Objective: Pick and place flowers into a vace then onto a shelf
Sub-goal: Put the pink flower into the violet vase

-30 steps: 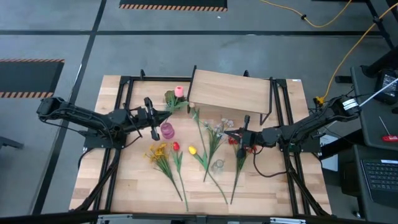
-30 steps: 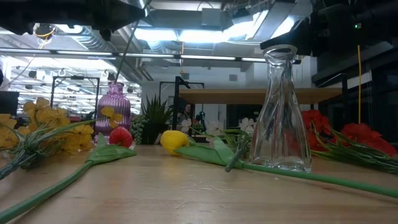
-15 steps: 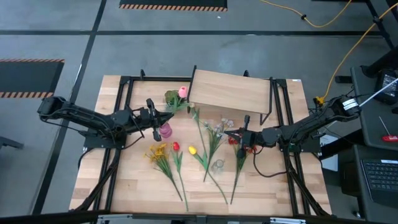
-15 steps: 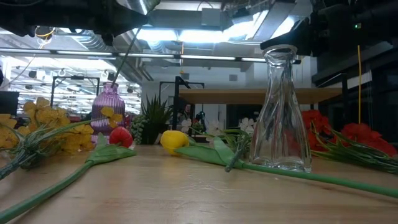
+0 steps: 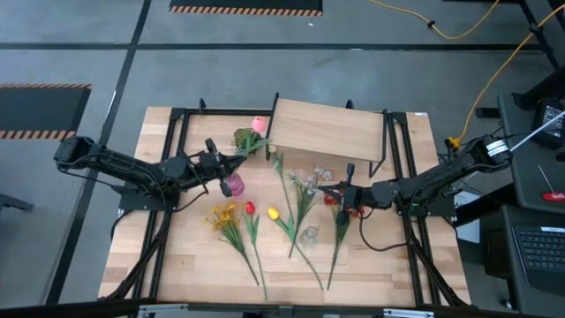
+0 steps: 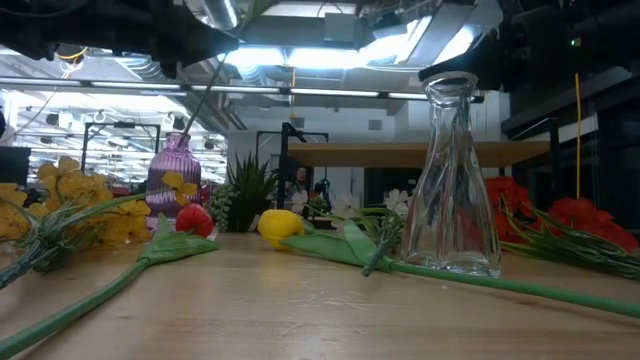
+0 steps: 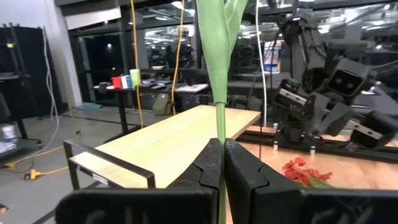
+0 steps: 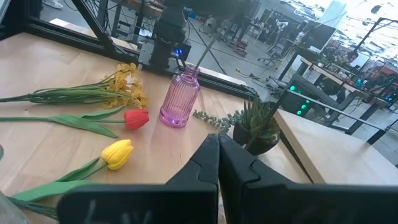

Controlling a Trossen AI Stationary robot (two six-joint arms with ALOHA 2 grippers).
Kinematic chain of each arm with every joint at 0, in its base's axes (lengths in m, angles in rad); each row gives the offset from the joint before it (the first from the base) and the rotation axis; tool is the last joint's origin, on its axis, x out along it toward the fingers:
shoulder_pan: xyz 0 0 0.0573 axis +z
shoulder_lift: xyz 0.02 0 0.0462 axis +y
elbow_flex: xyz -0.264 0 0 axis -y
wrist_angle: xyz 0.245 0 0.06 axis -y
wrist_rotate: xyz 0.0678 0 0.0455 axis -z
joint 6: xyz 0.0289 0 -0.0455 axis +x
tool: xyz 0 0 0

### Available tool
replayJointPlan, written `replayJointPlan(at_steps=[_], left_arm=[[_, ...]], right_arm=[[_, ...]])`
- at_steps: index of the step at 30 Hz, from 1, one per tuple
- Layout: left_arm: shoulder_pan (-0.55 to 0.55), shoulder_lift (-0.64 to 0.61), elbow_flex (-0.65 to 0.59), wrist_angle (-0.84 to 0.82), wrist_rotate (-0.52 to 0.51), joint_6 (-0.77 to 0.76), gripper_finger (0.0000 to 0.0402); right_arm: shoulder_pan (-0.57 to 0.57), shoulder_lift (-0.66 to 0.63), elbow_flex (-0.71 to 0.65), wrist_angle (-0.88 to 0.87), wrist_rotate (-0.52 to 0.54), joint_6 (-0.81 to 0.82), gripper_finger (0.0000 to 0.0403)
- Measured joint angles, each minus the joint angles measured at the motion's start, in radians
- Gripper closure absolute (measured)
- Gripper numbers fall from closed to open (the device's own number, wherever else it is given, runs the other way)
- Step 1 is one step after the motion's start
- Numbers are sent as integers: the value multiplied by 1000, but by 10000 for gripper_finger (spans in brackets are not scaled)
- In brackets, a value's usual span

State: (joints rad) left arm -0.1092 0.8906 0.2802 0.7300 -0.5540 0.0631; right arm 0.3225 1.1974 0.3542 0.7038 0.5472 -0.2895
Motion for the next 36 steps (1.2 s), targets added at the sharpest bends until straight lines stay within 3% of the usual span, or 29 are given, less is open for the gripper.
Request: replayJointPlan(at_steps=[13,26,36], left_arm=[[0,0,-216,349,-31,-9,398],[0,0,-227,282,51,-52,395],[0,0,-227,247,51,-59,357]], right_arm=[[0,0,0,-16,0,0,402],[0,0,0,-17,0,0,402],[0,0,0,-17,0,1,402]])
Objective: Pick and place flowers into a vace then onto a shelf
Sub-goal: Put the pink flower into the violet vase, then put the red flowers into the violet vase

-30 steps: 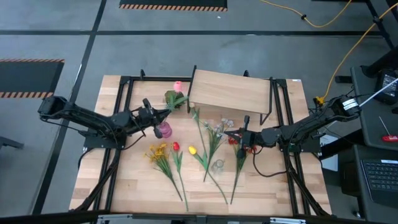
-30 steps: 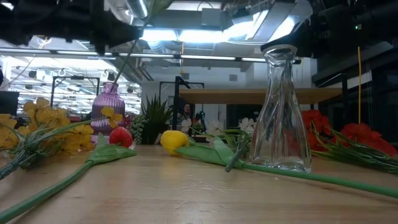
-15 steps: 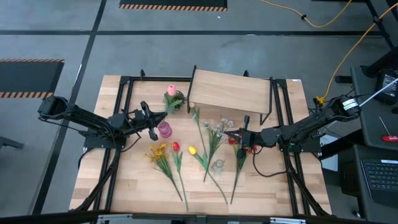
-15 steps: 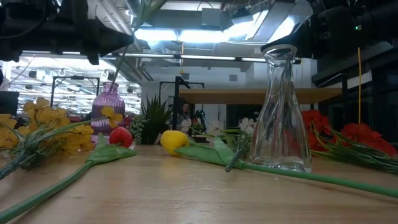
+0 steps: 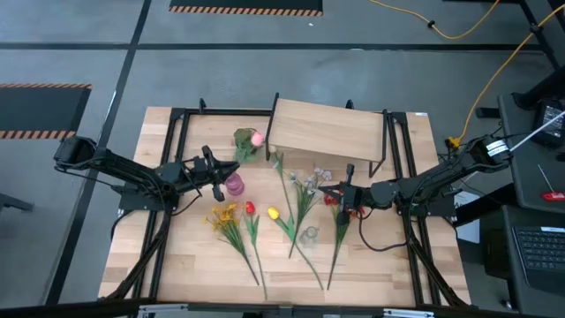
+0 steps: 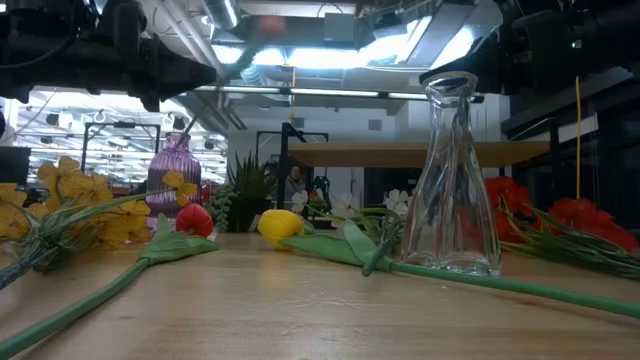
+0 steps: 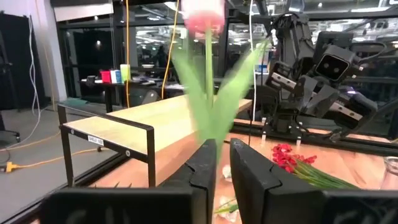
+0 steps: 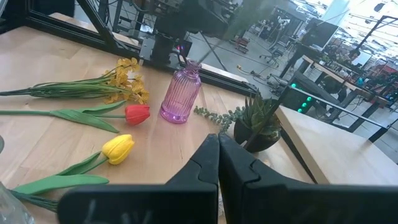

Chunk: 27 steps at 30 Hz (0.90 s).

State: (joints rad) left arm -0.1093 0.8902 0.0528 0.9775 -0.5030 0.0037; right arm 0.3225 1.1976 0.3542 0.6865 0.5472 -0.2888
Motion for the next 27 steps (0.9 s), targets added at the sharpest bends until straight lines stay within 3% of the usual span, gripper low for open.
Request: replayJointPlan(at_steps=[9,27], left_arm=[[0,0,0,-1,0,9,322],[-16,-54,0,-1,-30,92,297]], right_arm=[[0,0,0,-16,0,0,402],[0,0,0,-19,0,1,402]])
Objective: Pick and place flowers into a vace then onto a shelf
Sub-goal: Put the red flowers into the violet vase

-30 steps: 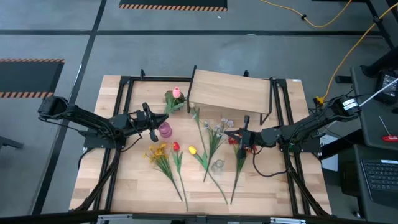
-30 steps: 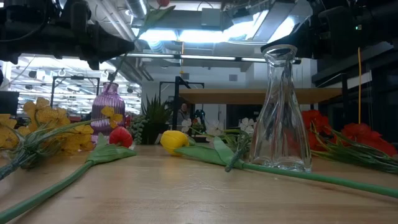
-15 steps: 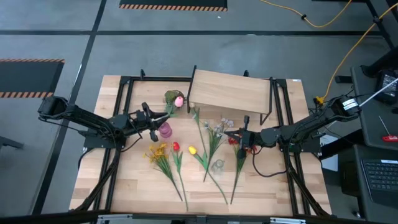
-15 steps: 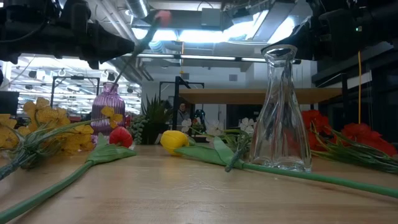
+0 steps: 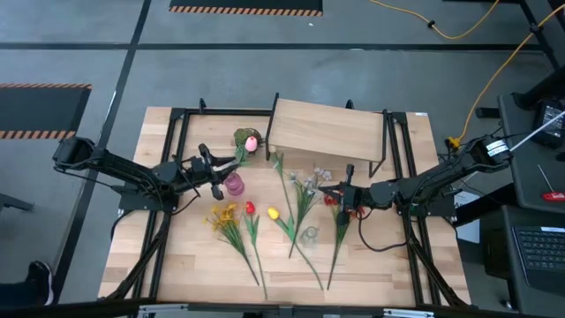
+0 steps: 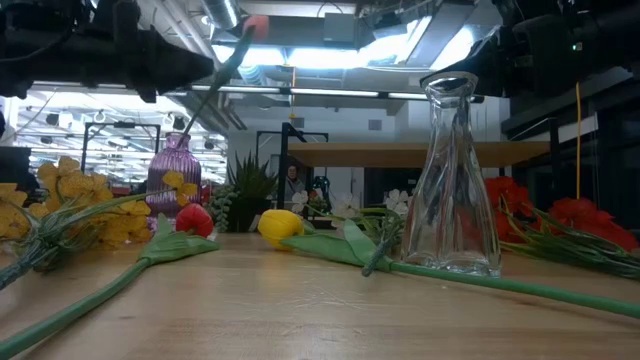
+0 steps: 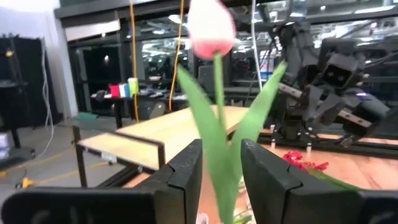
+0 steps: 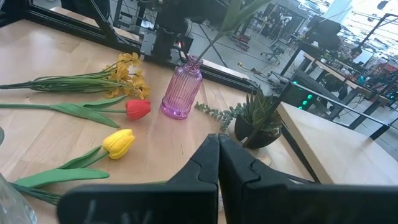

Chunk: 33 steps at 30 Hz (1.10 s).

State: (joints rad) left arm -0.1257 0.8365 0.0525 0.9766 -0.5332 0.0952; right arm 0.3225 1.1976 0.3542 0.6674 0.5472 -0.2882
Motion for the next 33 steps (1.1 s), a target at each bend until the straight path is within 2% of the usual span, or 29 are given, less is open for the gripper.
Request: replayJointPlan(at_steps=[4,8,11,14,18,24,26,30,33], left_arm=[[-33,-26,0,-1,3,18,297],[-86,-36,0,-25,117,94,307],[-136,-37,0,-26,171,98,329],[-185,-36,0,-58,179,99,359],[-230,-36,0,-121,155,86,396],[-288,-36,29,-184,166,65,400],[-309,-35,74,-289,164,43,400],[-346,-4,180,-521,112,-48,400],[-367,38,230,-608,68,-83,400]], right_arm=[[0,0,0,0,0,0,402],[6,0,16,2,0,0,402],[18,0,41,1,0,1,402],[29,0,71,-15,1,15,402],[43,0,134,-143,45,35,402],[80,0,278,-390,63,259,402],[104,2,333,-496,82,331,402],[167,52,446,-701,205,519,402],[217,129,539,-853,243,666,402]])
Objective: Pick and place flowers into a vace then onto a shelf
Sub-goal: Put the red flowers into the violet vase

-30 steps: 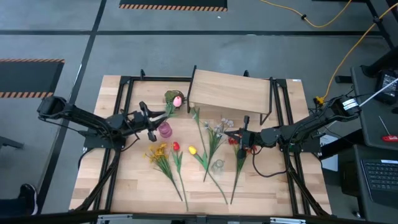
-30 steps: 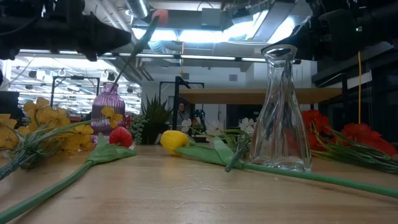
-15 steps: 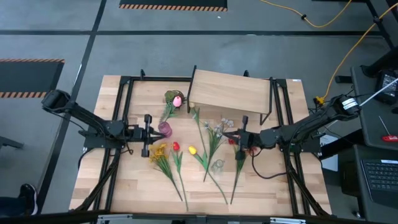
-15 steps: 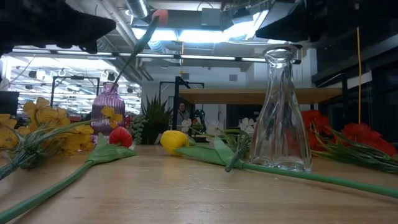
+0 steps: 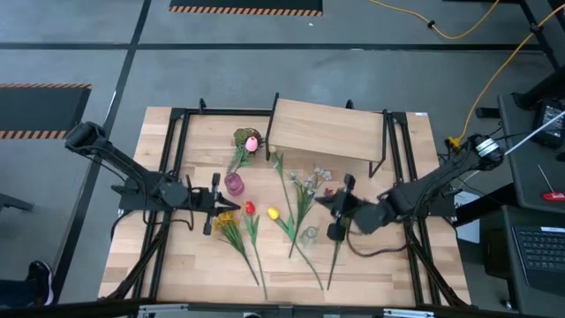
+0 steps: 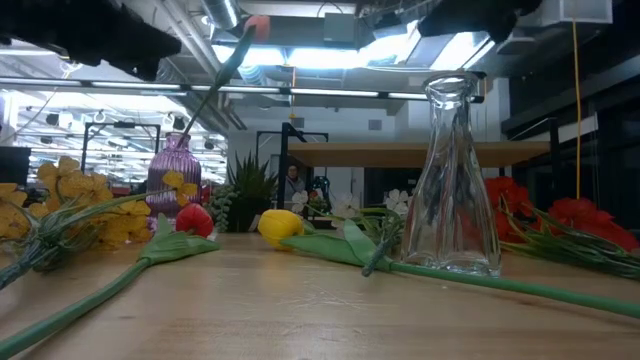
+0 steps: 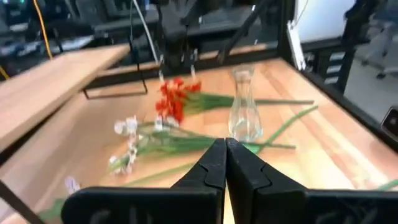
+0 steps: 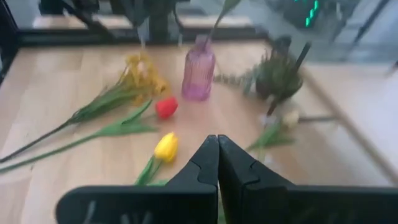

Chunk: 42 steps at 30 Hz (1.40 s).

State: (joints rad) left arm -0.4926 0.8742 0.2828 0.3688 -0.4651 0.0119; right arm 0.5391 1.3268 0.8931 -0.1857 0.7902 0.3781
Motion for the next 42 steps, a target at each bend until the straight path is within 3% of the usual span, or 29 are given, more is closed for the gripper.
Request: replayJointPlan(at_steps=[7,13,17,22,32,42], left_arm=[[-27,80,17,15,-16,-27,399],[-31,115,17,15,-14,-51,398],[-29,115,17,16,-14,-46,398],[-29,114,17,24,-14,-27,398],[-29,114,17,24,-13,-25,398],[-29,114,17,28,-13,-30,398]], right_arm=[[80,202,268,-459,34,443,402],[135,350,454,-823,-82,877,403],[173,410,501,-969,-151,1148,402],[212,435,473,-991,-218,1390,398],[254,483,469,-986,-227,1534,391],[255,590,467,-962,-259,1588,299]])
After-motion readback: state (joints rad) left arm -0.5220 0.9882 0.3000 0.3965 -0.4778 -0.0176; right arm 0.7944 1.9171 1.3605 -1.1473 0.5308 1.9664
